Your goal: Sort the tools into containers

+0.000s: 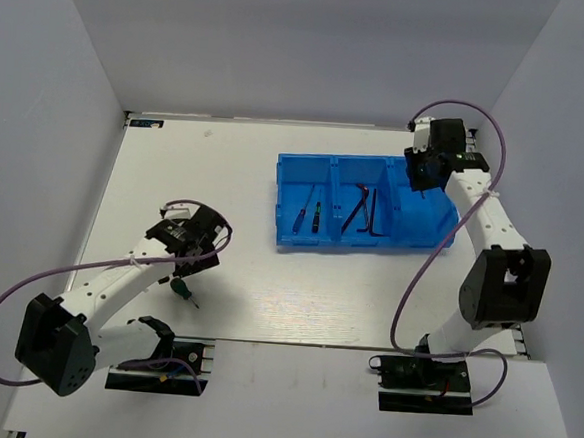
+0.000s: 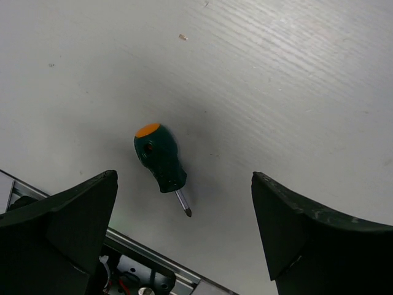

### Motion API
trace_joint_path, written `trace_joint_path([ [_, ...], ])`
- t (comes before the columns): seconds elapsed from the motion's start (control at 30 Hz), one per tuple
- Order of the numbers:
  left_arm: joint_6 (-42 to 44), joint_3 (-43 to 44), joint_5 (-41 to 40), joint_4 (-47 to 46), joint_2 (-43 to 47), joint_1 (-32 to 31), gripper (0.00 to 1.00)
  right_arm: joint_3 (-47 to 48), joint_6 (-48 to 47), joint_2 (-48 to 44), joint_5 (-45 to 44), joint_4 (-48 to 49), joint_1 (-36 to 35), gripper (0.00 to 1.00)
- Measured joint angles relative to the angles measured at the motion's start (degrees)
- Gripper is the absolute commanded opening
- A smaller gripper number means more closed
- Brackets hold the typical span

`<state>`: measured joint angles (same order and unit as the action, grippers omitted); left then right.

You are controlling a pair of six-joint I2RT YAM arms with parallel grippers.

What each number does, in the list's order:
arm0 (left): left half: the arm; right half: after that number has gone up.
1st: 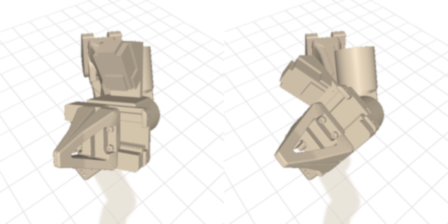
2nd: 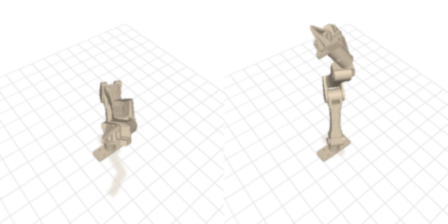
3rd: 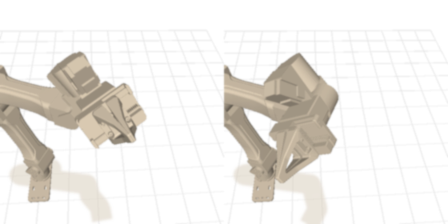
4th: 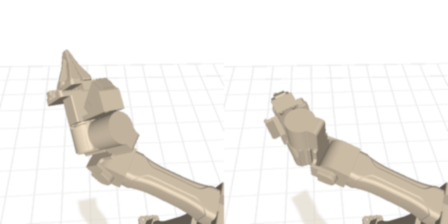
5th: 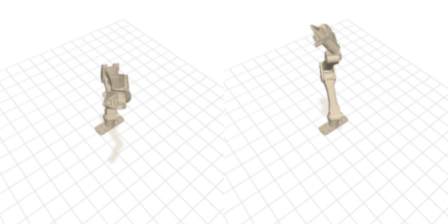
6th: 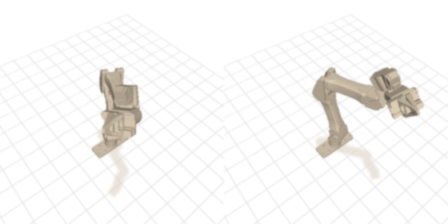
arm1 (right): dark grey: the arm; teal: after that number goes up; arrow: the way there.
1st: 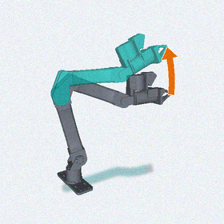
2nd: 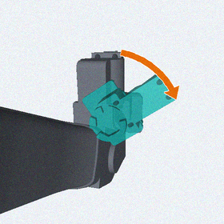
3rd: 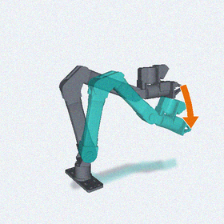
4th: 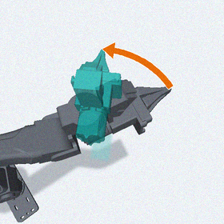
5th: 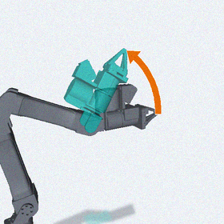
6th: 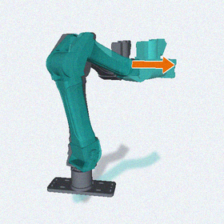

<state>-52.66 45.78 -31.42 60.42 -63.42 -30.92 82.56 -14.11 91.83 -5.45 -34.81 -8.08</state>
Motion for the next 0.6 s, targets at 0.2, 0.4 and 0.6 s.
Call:
trace_joint_path([
  [0.2, 3.1, -1.5, 3.2, -2.5, -4.3, 3.5, 1.00, 0.5, 0.0, 7.1, 3.8, -4.2, 4.0, 0.55],
  [0.4, 4.8, -1.5, 5.9, -4.5, -8.4, 6.5, 1.00, 0.5, 0.0, 8.1, 8.5, -6.1, 6.6, 0.68],
  [0.6, 3.0, -1.7, 8.5, -5.3, -9.5, 7.6, 1.00, 0.5, 0.7, 7.7, 13.4, -6.0, 8.2, 0.70],
])
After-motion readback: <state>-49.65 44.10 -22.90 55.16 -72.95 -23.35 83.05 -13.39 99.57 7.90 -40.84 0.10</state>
